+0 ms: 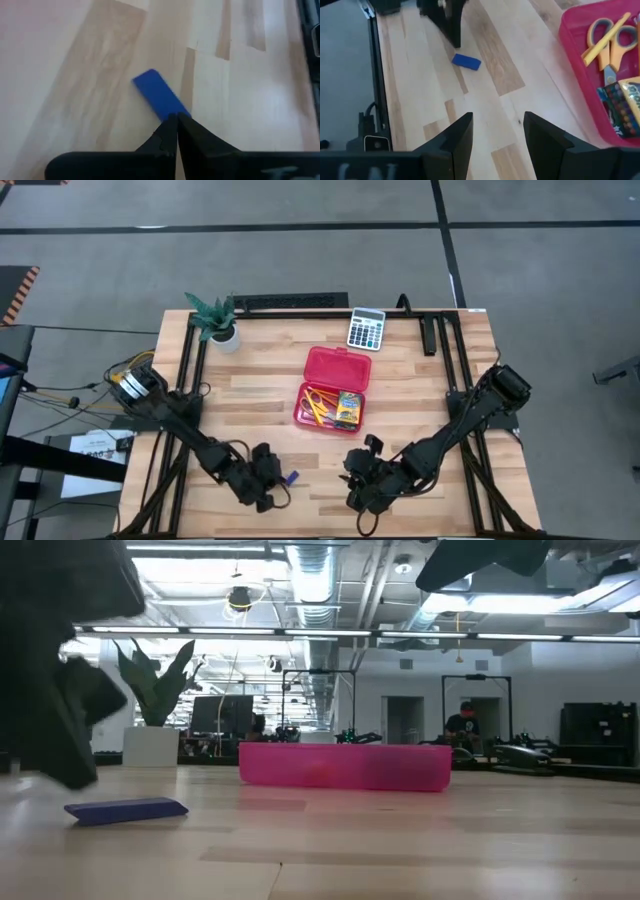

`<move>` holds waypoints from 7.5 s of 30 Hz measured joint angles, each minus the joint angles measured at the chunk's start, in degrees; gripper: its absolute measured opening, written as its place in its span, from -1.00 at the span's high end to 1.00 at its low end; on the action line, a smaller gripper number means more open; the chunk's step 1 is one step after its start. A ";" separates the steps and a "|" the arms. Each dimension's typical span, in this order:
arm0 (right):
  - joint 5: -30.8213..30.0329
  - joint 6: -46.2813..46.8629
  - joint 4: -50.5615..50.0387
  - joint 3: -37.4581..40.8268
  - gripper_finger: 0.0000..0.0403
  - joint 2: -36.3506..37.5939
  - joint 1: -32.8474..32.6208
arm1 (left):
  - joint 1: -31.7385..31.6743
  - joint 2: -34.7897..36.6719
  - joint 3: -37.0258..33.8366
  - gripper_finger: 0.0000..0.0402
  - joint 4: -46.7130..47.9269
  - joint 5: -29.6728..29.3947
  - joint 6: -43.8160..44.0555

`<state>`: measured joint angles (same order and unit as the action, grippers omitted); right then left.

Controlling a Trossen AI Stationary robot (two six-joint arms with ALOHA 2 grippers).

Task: Pack school essentials
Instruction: Put the blue eraser into the red supply box, then close the red supply box

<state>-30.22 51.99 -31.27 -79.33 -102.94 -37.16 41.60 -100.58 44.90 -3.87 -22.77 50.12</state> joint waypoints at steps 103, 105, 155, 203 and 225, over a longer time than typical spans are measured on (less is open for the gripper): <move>33.53 -25.61 31.81 5.75 0.87 -8.96 37.62 | 4.81 28.17 11.55 0.65 29.22 -15.47 3.03; 33.75 -25.29 33.58 5.63 0.88 -10.86 37.38 | 4.85 28.42 11.59 0.65 29.13 -16.13 3.03; 33.33 -32.95 14.27 5.60 -0.24 6.39 42.57 | 4.49 36.72 11.59 0.65 30.82 -20.29 0.51; 27.65 -0.83 37.96 53.07 -0.13 25.85 63.53 | -33.48 21.41 -10.53 0.99 1.84 14.12 -1.33; 31.85 -4.43 48.55 52.87 0.12 16.59 64.66 | -33.77 15.04 -10.51 1.00 -3.45 13.29 -1.53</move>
<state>1.63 47.57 17.28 -26.46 -86.35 27.51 7.84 -85.54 34.39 -7.33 -9.47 48.59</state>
